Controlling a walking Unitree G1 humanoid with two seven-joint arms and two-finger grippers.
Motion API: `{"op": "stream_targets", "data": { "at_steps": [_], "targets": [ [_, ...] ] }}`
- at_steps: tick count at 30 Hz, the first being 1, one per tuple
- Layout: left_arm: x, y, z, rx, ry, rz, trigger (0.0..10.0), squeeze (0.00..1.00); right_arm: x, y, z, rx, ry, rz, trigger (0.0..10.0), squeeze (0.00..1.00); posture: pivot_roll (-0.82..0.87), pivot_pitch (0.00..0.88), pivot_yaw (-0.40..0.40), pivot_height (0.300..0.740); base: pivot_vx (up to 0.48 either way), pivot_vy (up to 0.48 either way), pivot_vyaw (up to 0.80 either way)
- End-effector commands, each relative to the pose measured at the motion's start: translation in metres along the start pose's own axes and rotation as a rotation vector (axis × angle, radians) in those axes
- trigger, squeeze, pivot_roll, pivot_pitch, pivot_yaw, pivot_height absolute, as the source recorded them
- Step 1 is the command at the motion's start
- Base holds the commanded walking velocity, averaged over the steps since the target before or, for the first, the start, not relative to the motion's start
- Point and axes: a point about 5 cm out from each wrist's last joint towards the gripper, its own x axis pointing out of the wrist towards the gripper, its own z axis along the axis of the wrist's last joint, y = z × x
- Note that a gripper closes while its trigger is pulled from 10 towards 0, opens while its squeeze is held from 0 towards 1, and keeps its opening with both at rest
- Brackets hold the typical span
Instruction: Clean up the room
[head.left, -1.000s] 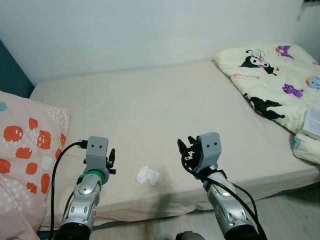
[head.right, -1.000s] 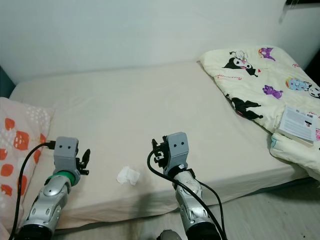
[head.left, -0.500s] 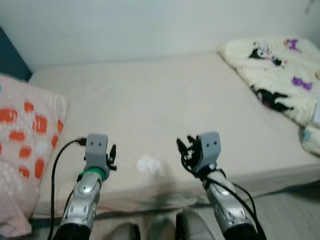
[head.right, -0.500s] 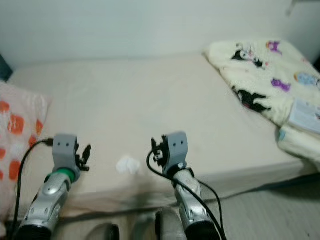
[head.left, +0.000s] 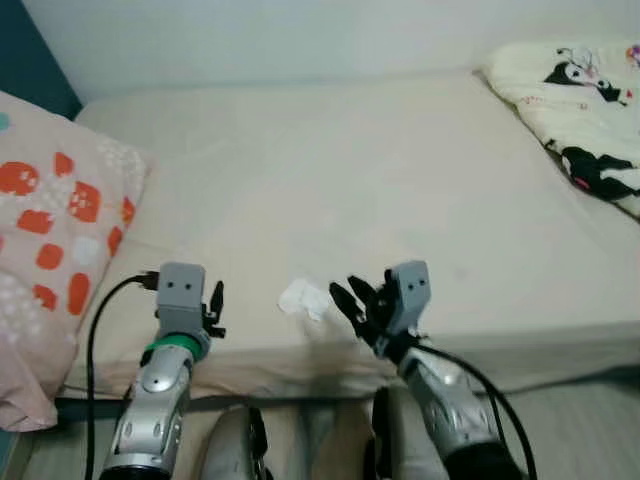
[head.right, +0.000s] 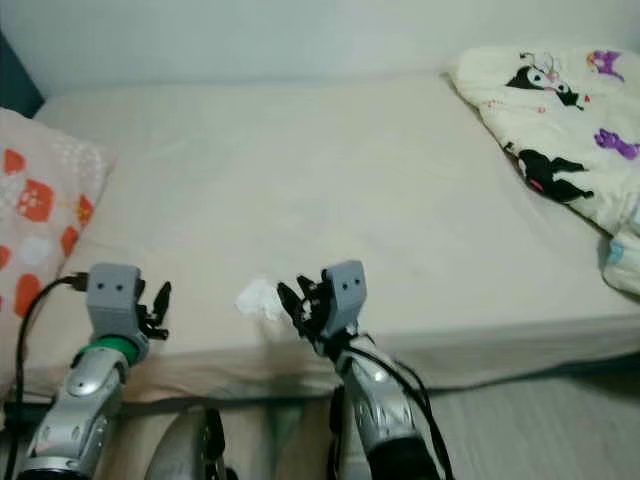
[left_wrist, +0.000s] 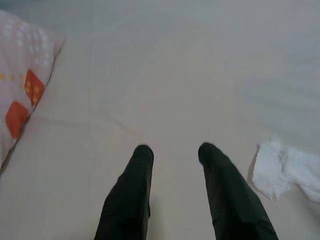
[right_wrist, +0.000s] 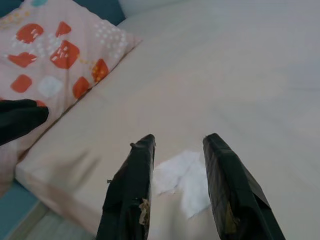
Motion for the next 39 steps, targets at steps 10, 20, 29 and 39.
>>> {"op": "stream_targets", "data": {
  "at_steps": [10,20,29,39],
  "targets": [
    [-0.022,0.006,0.021,0.007,-0.025,0.001,10.0,0.00,0.026,0.001,-0.006,0.002,0.085,0.042,10.0,1.00,0.08,0.233,0.082,0.615,0.000,0.000,0.00],
    [-0.051,0.009,0.029,0.012,0.002,0.015,10.0,0.00,0.032,-0.002,-0.017,-0.110,0.223,0.070,10.0,1.00,0.14,0.326,0.080,0.615,0.000,0.000,0.00],
    [-0.072,0.013,0.033,0.030,0.038,0.030,10.0,0.00,0.044,-0.006,-0.005,-0.206,0.216,0.029,10.0,0.00,0.21,0.398,0.098,0.615,0.000,0.000,0.00],
    [-0.085,0.017,0.039,0.040,0.069,0.047,10.0,0.00,0.050,-0.012,0.001,-0.280,0.250,-0.038,4.0,0.00,0.24,0.427,0.108,0.615,0.000,0.000,0.00]
  ]
}}
